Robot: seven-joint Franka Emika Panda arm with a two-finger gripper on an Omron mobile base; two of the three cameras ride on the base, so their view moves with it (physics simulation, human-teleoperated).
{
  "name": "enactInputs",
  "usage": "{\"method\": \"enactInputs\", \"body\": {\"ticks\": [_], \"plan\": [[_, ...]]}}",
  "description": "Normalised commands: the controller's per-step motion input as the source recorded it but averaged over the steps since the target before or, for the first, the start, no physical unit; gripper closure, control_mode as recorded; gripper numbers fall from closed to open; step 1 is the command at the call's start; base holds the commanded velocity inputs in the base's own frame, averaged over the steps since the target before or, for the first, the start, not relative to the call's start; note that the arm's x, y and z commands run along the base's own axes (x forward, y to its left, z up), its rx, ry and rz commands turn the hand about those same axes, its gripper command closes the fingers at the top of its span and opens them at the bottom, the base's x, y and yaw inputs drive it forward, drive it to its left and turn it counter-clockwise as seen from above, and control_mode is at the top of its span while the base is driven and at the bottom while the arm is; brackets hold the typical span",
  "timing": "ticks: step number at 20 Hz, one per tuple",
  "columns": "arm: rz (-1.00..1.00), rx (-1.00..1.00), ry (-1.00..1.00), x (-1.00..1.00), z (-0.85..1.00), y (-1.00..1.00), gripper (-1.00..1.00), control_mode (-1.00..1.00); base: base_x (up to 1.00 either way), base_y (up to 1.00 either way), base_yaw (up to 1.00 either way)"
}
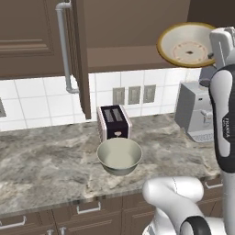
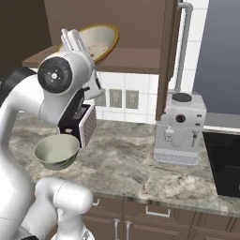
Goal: Open the cabinet. Pick the bowls from the counter and place them in the cabinet. Then close the cabinet.
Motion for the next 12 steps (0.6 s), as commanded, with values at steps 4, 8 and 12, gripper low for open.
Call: {"method": "enactInputs", "body": {"ticks": [4, 8, 12], "plan": [[0.0, 0.0, 0.21, 0.38, 0.04, 0.0, 1.0, -1.0, 0.0, 0.0, 0.0], [0.0, 0.0, 0.04, 0.2, 0.0, 0.0, 1.0, -1.0, 0.0, 0.0, 0.0], [-0.02, 0.0, 0.0, 0.09, 0.0, 0.08, 1.0, -1.0, 0.0, 0.0, 0.0]]}}
